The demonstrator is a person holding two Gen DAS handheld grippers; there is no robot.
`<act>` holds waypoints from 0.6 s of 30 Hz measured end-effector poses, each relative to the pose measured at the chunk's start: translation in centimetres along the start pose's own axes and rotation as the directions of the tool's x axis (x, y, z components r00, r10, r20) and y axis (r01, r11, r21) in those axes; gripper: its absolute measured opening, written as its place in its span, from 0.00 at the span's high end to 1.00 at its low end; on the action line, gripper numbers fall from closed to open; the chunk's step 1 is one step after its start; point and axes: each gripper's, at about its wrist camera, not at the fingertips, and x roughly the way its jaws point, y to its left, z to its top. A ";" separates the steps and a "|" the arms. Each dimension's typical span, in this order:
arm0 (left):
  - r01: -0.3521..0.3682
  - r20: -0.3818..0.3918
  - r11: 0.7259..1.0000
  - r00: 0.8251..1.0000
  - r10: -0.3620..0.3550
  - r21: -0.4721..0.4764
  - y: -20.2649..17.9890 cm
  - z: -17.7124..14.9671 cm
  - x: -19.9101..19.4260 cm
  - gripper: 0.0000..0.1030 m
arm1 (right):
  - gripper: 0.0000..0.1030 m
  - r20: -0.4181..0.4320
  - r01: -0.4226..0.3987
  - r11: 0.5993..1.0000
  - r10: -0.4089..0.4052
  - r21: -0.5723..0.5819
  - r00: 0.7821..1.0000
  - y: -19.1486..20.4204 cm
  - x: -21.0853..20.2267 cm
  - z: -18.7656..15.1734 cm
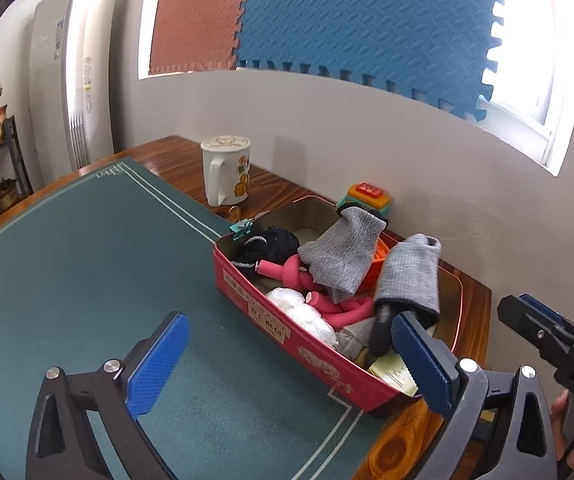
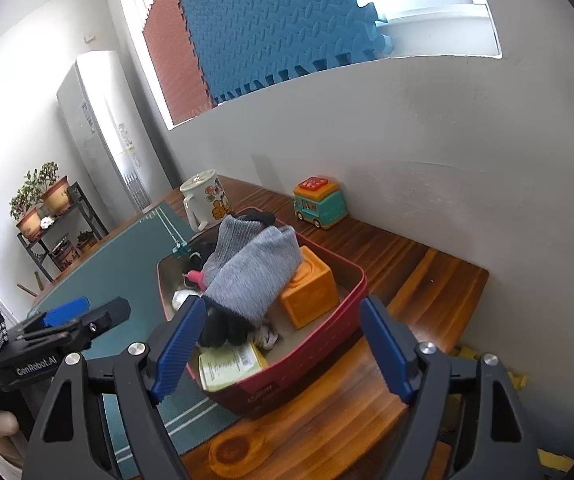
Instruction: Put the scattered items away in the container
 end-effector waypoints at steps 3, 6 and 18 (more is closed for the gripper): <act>0.001 0.005 1.000 1.000 -0.001 -0.015 0.2 -0.2 -0.8 0.01 | 0.20 -0.009 0.003 0.999 -0.004 -0.031 1.000 0.5 -0.6 -0.5; -0.007 0.010 0.999 1.000 0.007 -0.042 0.7 -0.4 -1.5 0.01 | 0.20 -0.010 0.002 0.999 -0.003 -0.048 1.000 0.8 -1.4 -0.8; -0.039 0.041 0.999 0.998 0.040 -0.030 0.9 -0.1 -3.5 0.01 | 0.18 0.007 -0.018 0.997 0.018 -0.081 1.000 2.7 -2.9 -1.3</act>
